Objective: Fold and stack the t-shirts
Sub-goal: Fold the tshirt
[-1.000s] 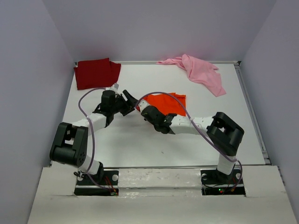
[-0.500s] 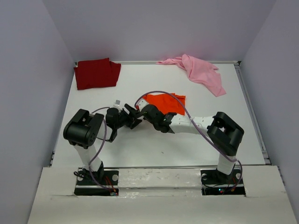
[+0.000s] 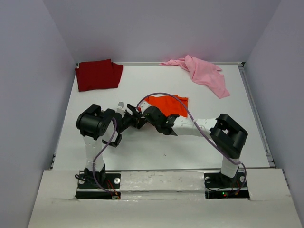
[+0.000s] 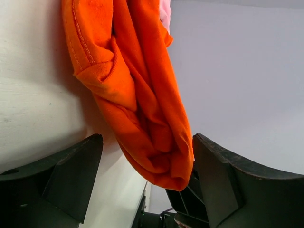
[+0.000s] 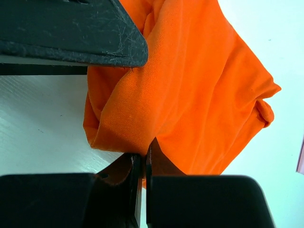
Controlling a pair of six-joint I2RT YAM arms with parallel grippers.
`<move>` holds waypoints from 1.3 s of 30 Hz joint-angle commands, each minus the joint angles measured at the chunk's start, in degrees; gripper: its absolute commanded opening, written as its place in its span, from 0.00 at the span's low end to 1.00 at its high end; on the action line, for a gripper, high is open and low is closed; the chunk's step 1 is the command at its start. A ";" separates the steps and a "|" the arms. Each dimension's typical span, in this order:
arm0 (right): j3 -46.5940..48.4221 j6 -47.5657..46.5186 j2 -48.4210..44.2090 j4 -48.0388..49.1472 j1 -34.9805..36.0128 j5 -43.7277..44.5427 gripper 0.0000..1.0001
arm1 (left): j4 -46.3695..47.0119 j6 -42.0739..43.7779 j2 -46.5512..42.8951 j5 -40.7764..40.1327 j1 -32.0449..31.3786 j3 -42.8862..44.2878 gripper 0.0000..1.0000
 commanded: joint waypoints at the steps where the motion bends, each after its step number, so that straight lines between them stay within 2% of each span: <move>1: 1.65 0.35 -0.16 1.54 -0.22 -0.63 0.00 | 15.24 -1.27 0.05 -1.23 -0.27 -1.68 0.89; 2: 1.65 0.52 -0.24 1.54 -0.22 -0.63 0.00 | 10.95 -0.30 -1.79 -1.31 -0.27 -0.54 0.90; 10: 0.59 1.49 -0.42 1.45 -0.22 -1.42 0.00 | -2.88 5.24 -7.52 -2.54 -0.27 3.86 0.90; 24: 0.50 1.67 0.28 1.45 -0.22 -2.21 0.00 | -0.43 2.08 0.03 -1.23 -0.62 10.54 0.90; 36: 0.68 1.75 -0.24 1.36 -0.22 -2.22 0.00 | -5.96 2.78 4.34 -1.22 -3.96 17.22 0.89; 37: 0.59 1.75 -0.24 1.27 -0.22 -2.21 0.00 | -6.41 3.05 4.52 -1.14 -4.22 17.66 0.89; 39: 0.59 1.75 -0.33 1.27 -0.22 -1.95 0.00 | -7.02 3.31 4.87 -1.05 -4.49 18.45 0.81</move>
